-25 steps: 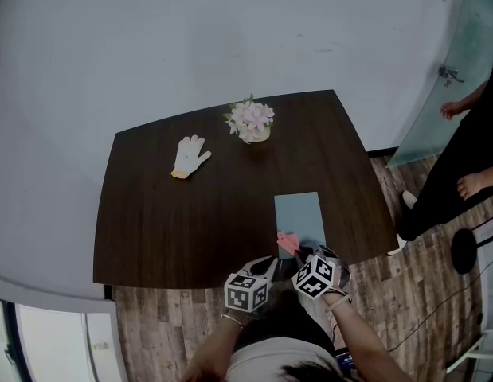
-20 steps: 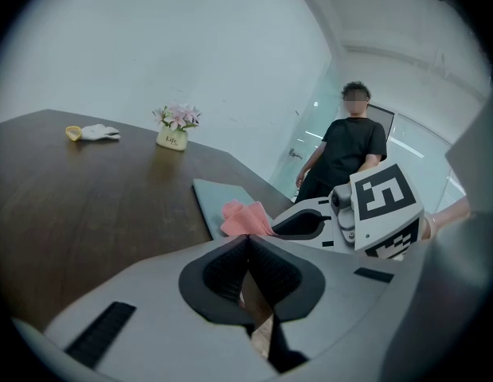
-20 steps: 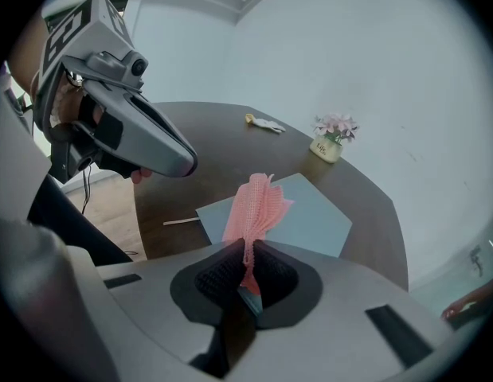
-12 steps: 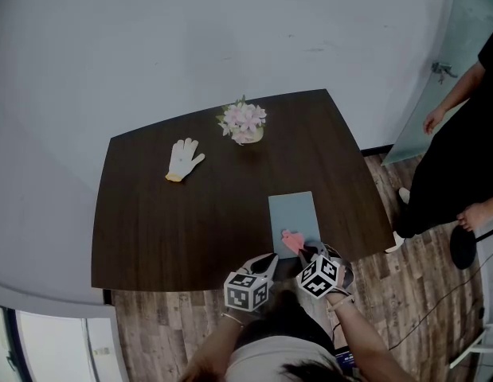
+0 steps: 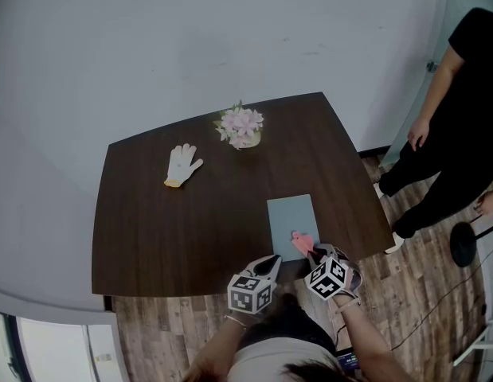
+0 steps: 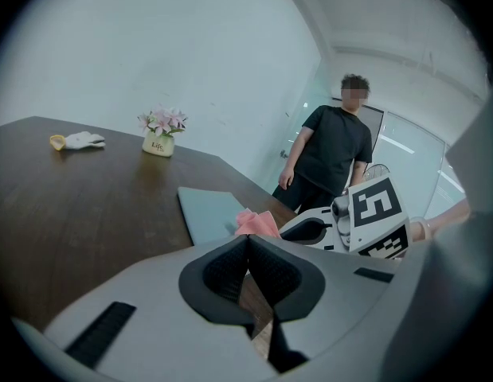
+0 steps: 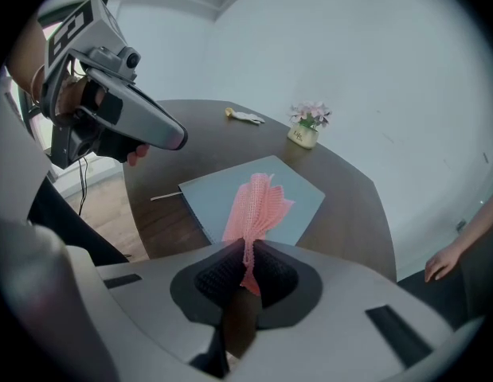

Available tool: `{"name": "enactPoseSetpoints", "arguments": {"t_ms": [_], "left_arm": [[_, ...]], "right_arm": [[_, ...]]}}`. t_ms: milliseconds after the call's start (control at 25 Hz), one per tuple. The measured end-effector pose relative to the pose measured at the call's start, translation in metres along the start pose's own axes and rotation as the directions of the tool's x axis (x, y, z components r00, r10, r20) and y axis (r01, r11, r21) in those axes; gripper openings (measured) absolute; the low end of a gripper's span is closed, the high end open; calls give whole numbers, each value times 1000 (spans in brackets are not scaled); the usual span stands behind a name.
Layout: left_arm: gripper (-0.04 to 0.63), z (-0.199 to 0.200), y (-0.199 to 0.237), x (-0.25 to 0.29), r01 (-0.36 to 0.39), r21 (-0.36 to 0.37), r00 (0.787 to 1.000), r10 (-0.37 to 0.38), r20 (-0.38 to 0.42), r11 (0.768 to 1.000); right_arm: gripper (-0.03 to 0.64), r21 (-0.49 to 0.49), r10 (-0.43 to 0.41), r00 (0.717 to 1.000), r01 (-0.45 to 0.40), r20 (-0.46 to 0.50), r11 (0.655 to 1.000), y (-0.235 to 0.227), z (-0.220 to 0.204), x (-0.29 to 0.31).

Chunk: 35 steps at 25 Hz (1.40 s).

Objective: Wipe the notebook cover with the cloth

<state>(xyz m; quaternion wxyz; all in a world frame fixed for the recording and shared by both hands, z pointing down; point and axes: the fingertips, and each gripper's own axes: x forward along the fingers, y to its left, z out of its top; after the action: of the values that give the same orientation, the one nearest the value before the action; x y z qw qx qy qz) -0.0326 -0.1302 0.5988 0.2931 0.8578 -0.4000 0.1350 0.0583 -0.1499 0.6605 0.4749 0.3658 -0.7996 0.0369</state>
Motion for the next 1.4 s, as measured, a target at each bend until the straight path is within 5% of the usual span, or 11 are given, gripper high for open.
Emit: {"name": "enactPoseSetpoints", "arguments": {"t_ms": [640, 1000, 1400], "left_arm": [[20, 8, -4, 3, 27, 24, 1000, -27, 14, 999], [20, 37, -10, -6, 15, 116, 996, -25, 87, 993], [20, 83, -29, -32, -18, 181, 978, -21, 210, 983]], "right_arm": [[33, 122, -52, 997, 58, -51, 991, -26, -37, -13], [31, 348, -107, 987, 58, 123, 936, -45, -11, -47], [32, 409, -210, 920, 60, 331, 910, -59, 49, -107]]}}
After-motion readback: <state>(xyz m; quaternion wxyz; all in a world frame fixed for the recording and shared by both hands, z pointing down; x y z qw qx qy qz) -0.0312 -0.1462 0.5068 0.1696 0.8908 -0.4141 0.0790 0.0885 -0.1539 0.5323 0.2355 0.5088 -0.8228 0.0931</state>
